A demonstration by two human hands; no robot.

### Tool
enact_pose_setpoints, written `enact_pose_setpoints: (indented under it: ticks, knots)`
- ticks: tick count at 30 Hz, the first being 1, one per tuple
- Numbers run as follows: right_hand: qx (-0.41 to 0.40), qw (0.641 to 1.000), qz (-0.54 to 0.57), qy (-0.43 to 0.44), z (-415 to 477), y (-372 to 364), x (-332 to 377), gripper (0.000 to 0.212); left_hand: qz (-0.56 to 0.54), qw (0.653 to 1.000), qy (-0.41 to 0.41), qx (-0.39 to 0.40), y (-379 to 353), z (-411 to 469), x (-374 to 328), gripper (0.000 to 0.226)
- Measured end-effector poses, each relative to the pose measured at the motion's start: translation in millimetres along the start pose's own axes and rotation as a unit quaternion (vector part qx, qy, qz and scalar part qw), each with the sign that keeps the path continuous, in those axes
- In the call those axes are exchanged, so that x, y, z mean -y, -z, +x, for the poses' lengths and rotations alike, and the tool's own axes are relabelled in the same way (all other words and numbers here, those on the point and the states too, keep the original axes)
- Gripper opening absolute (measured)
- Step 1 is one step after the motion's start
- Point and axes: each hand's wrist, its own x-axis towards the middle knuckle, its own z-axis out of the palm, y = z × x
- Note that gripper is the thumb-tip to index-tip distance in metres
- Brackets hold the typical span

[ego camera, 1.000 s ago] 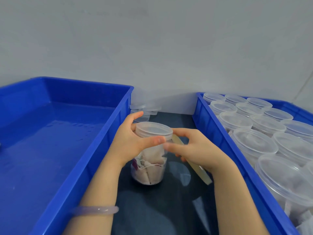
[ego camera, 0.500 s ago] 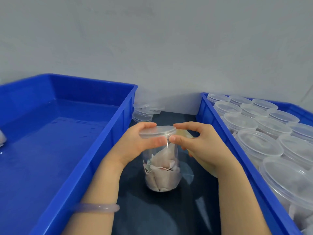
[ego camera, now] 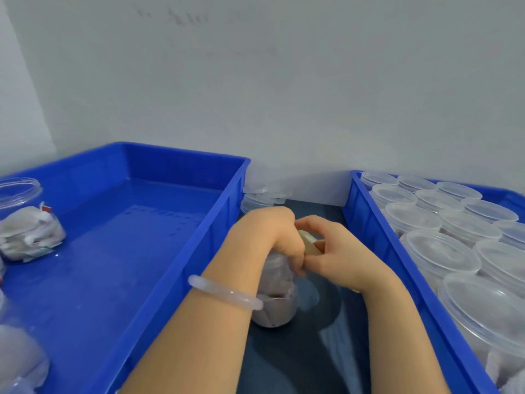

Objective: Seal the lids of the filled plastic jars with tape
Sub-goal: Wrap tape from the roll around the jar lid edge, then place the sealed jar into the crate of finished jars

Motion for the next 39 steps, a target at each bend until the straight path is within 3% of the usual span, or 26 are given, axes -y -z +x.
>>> enact_pose_setpoints:
  ticks: [3, 5, 7, 9, 12, 15, 18, 22, 24, 26, 28, 30, 31, 32, 34, 39]
  knots:
    - [-0.033, 0.995, 0.048, -0.086, -5.2, -5.8, -5.2, 0.072, -0.015, 1.000, -0.002, -0.009, -7.7, 2.7, 7.3, 0.077]
    - [0.010, 0.985, 0.033, -0.168, -10.9, -7.1, -7.6, 0.080, -0.014, 1.000, -0.006, -0.026, -16.5, 4.5, 10.5, 0.091]
    - [0.027, 0.980, -0.035, -0.193, -16.4, -11.4, -8.3, 0.055, -0.026, 0.997, -0.002, -0.067, -26.9, 8.1, 9.7, 0.087]
    - [-0.010, 0.979, -0.095, -0.178, -23.6, -23.9, -4.2, 0.026, -0.036, 0.994, 0.016, -0.098, -30.3, 12.1, 6.6, 0.087]
    - [-0.077, 0.974, -0.128, -0.168, -33.9, -40.0, 1.7, 0.014, -0.020, 0.996, 0.036, -0.082, -26.3, 19.9, 1.2, 0.095]
    - [-0.108, 0.969, -0.137, -0.174, -48.6, -43.7, 8.4, 0.015, -0.030, 0.993, 0.060, -0.095, -25.1, 21.7, -2.2, 0.088]
    - [-0.143, 0.977, -0.116, -0.111, -63.1, -55.3, 15.2, 0.029, -0.056, 0.979, 0.083, -0.179, -20.3, 25.4, 1.5, 0.045]
    - [-0.100, 0.960, -0.215, -0.150, -41.1, -52.7, -4.8, 0.038, 0.023, 0.996, 0.029, -0.085, -16.2, 32.1, 3.4, 0.070]
    - [-0.079, 0.954, -0.244, -0.156, -31.8, -55.3, -18.8, 0.046, -0.040, 0.993, -0.003, -0.109, -14.5, 29.2, 6.4, 0.083]
    - [-0.033, 0.946, -0.278, -0.162, -26.0, -63.6, -32.1, 0.051, -0.187, 0.952, -0.059, -0.234, -13.9, 21.4, 10.1, 0.069]
    - [-0.057, 0.954, -0.260, -0.139, -25.6, -69.1, -39.2, 0.049, -0.309, 0.851, -0.090, -0.415, -24.0, 12.9, 18.1, 0.043]
    - [-0.212, 0.966, -0.127, -0.074, -24.6, -70.9, -39.2, 0.035, -0.403, 0.761, -0.068, -0.504, -42.2, 0.7, 27.5, 0.032]
    - [-0.292, 0.955, -0.034, -0.046, -25.7, -72.3, -34.4, 0.026, -0.449, 0.739, -0.046, -0.500, -51.5, -2.3, 33.3, 0.033]
    - [-0.335, 0.940, 0.064, -0.031, -25.9, -75.3, -27.4, 0.022, -0.486, 0.730, -0.024, -0.480, -59.8, -2.8, 38.2, 0.037]
    - [-0.315, 0.928, 0.196, -0.023, -24.0, -85.7, -12.2, 0.021, -0.527, 0.733, 0.007, -0.430, -70.0, 5.0, 43.5, 0.046]
    - [-0.270, 0.935, 0.227, -0.036, -19.5, -103.3, 3.2, 0.041, -0.531, 0.722, 0.001, -0.444, -79.1, 26.4, 43.7, 0.027]
